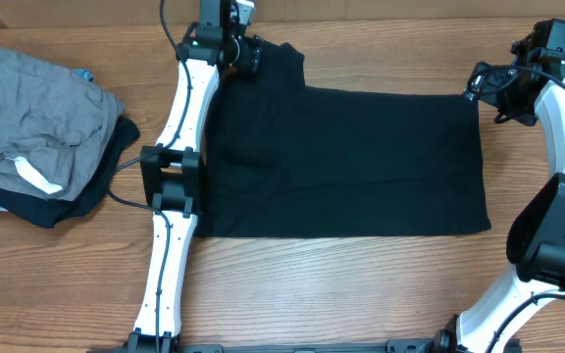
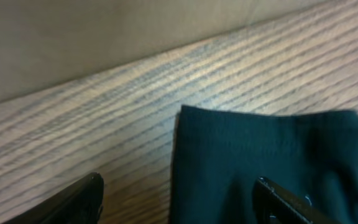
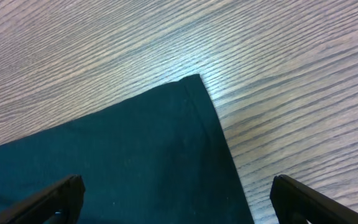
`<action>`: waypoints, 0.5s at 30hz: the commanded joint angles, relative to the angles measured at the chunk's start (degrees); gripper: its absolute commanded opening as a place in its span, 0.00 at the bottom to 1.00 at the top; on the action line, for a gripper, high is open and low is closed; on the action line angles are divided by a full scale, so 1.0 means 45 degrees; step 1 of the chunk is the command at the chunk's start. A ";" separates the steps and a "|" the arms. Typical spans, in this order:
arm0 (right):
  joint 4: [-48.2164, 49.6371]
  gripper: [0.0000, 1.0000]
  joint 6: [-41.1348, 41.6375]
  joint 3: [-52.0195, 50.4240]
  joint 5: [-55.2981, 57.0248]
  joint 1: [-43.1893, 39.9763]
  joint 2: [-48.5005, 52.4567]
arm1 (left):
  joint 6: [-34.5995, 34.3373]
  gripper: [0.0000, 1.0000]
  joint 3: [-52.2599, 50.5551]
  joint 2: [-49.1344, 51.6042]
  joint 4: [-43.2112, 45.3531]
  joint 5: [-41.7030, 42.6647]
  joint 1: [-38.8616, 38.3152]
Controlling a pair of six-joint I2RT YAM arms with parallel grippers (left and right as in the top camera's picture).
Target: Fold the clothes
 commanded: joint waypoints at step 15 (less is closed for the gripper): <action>0.0073 1.00 -0.0049 -0.0058 -0.0063 0.0034 -0.0049 | 0.0316 0.61 -0.1647 -0.0204 -0.1326 -0.2244 -0.0330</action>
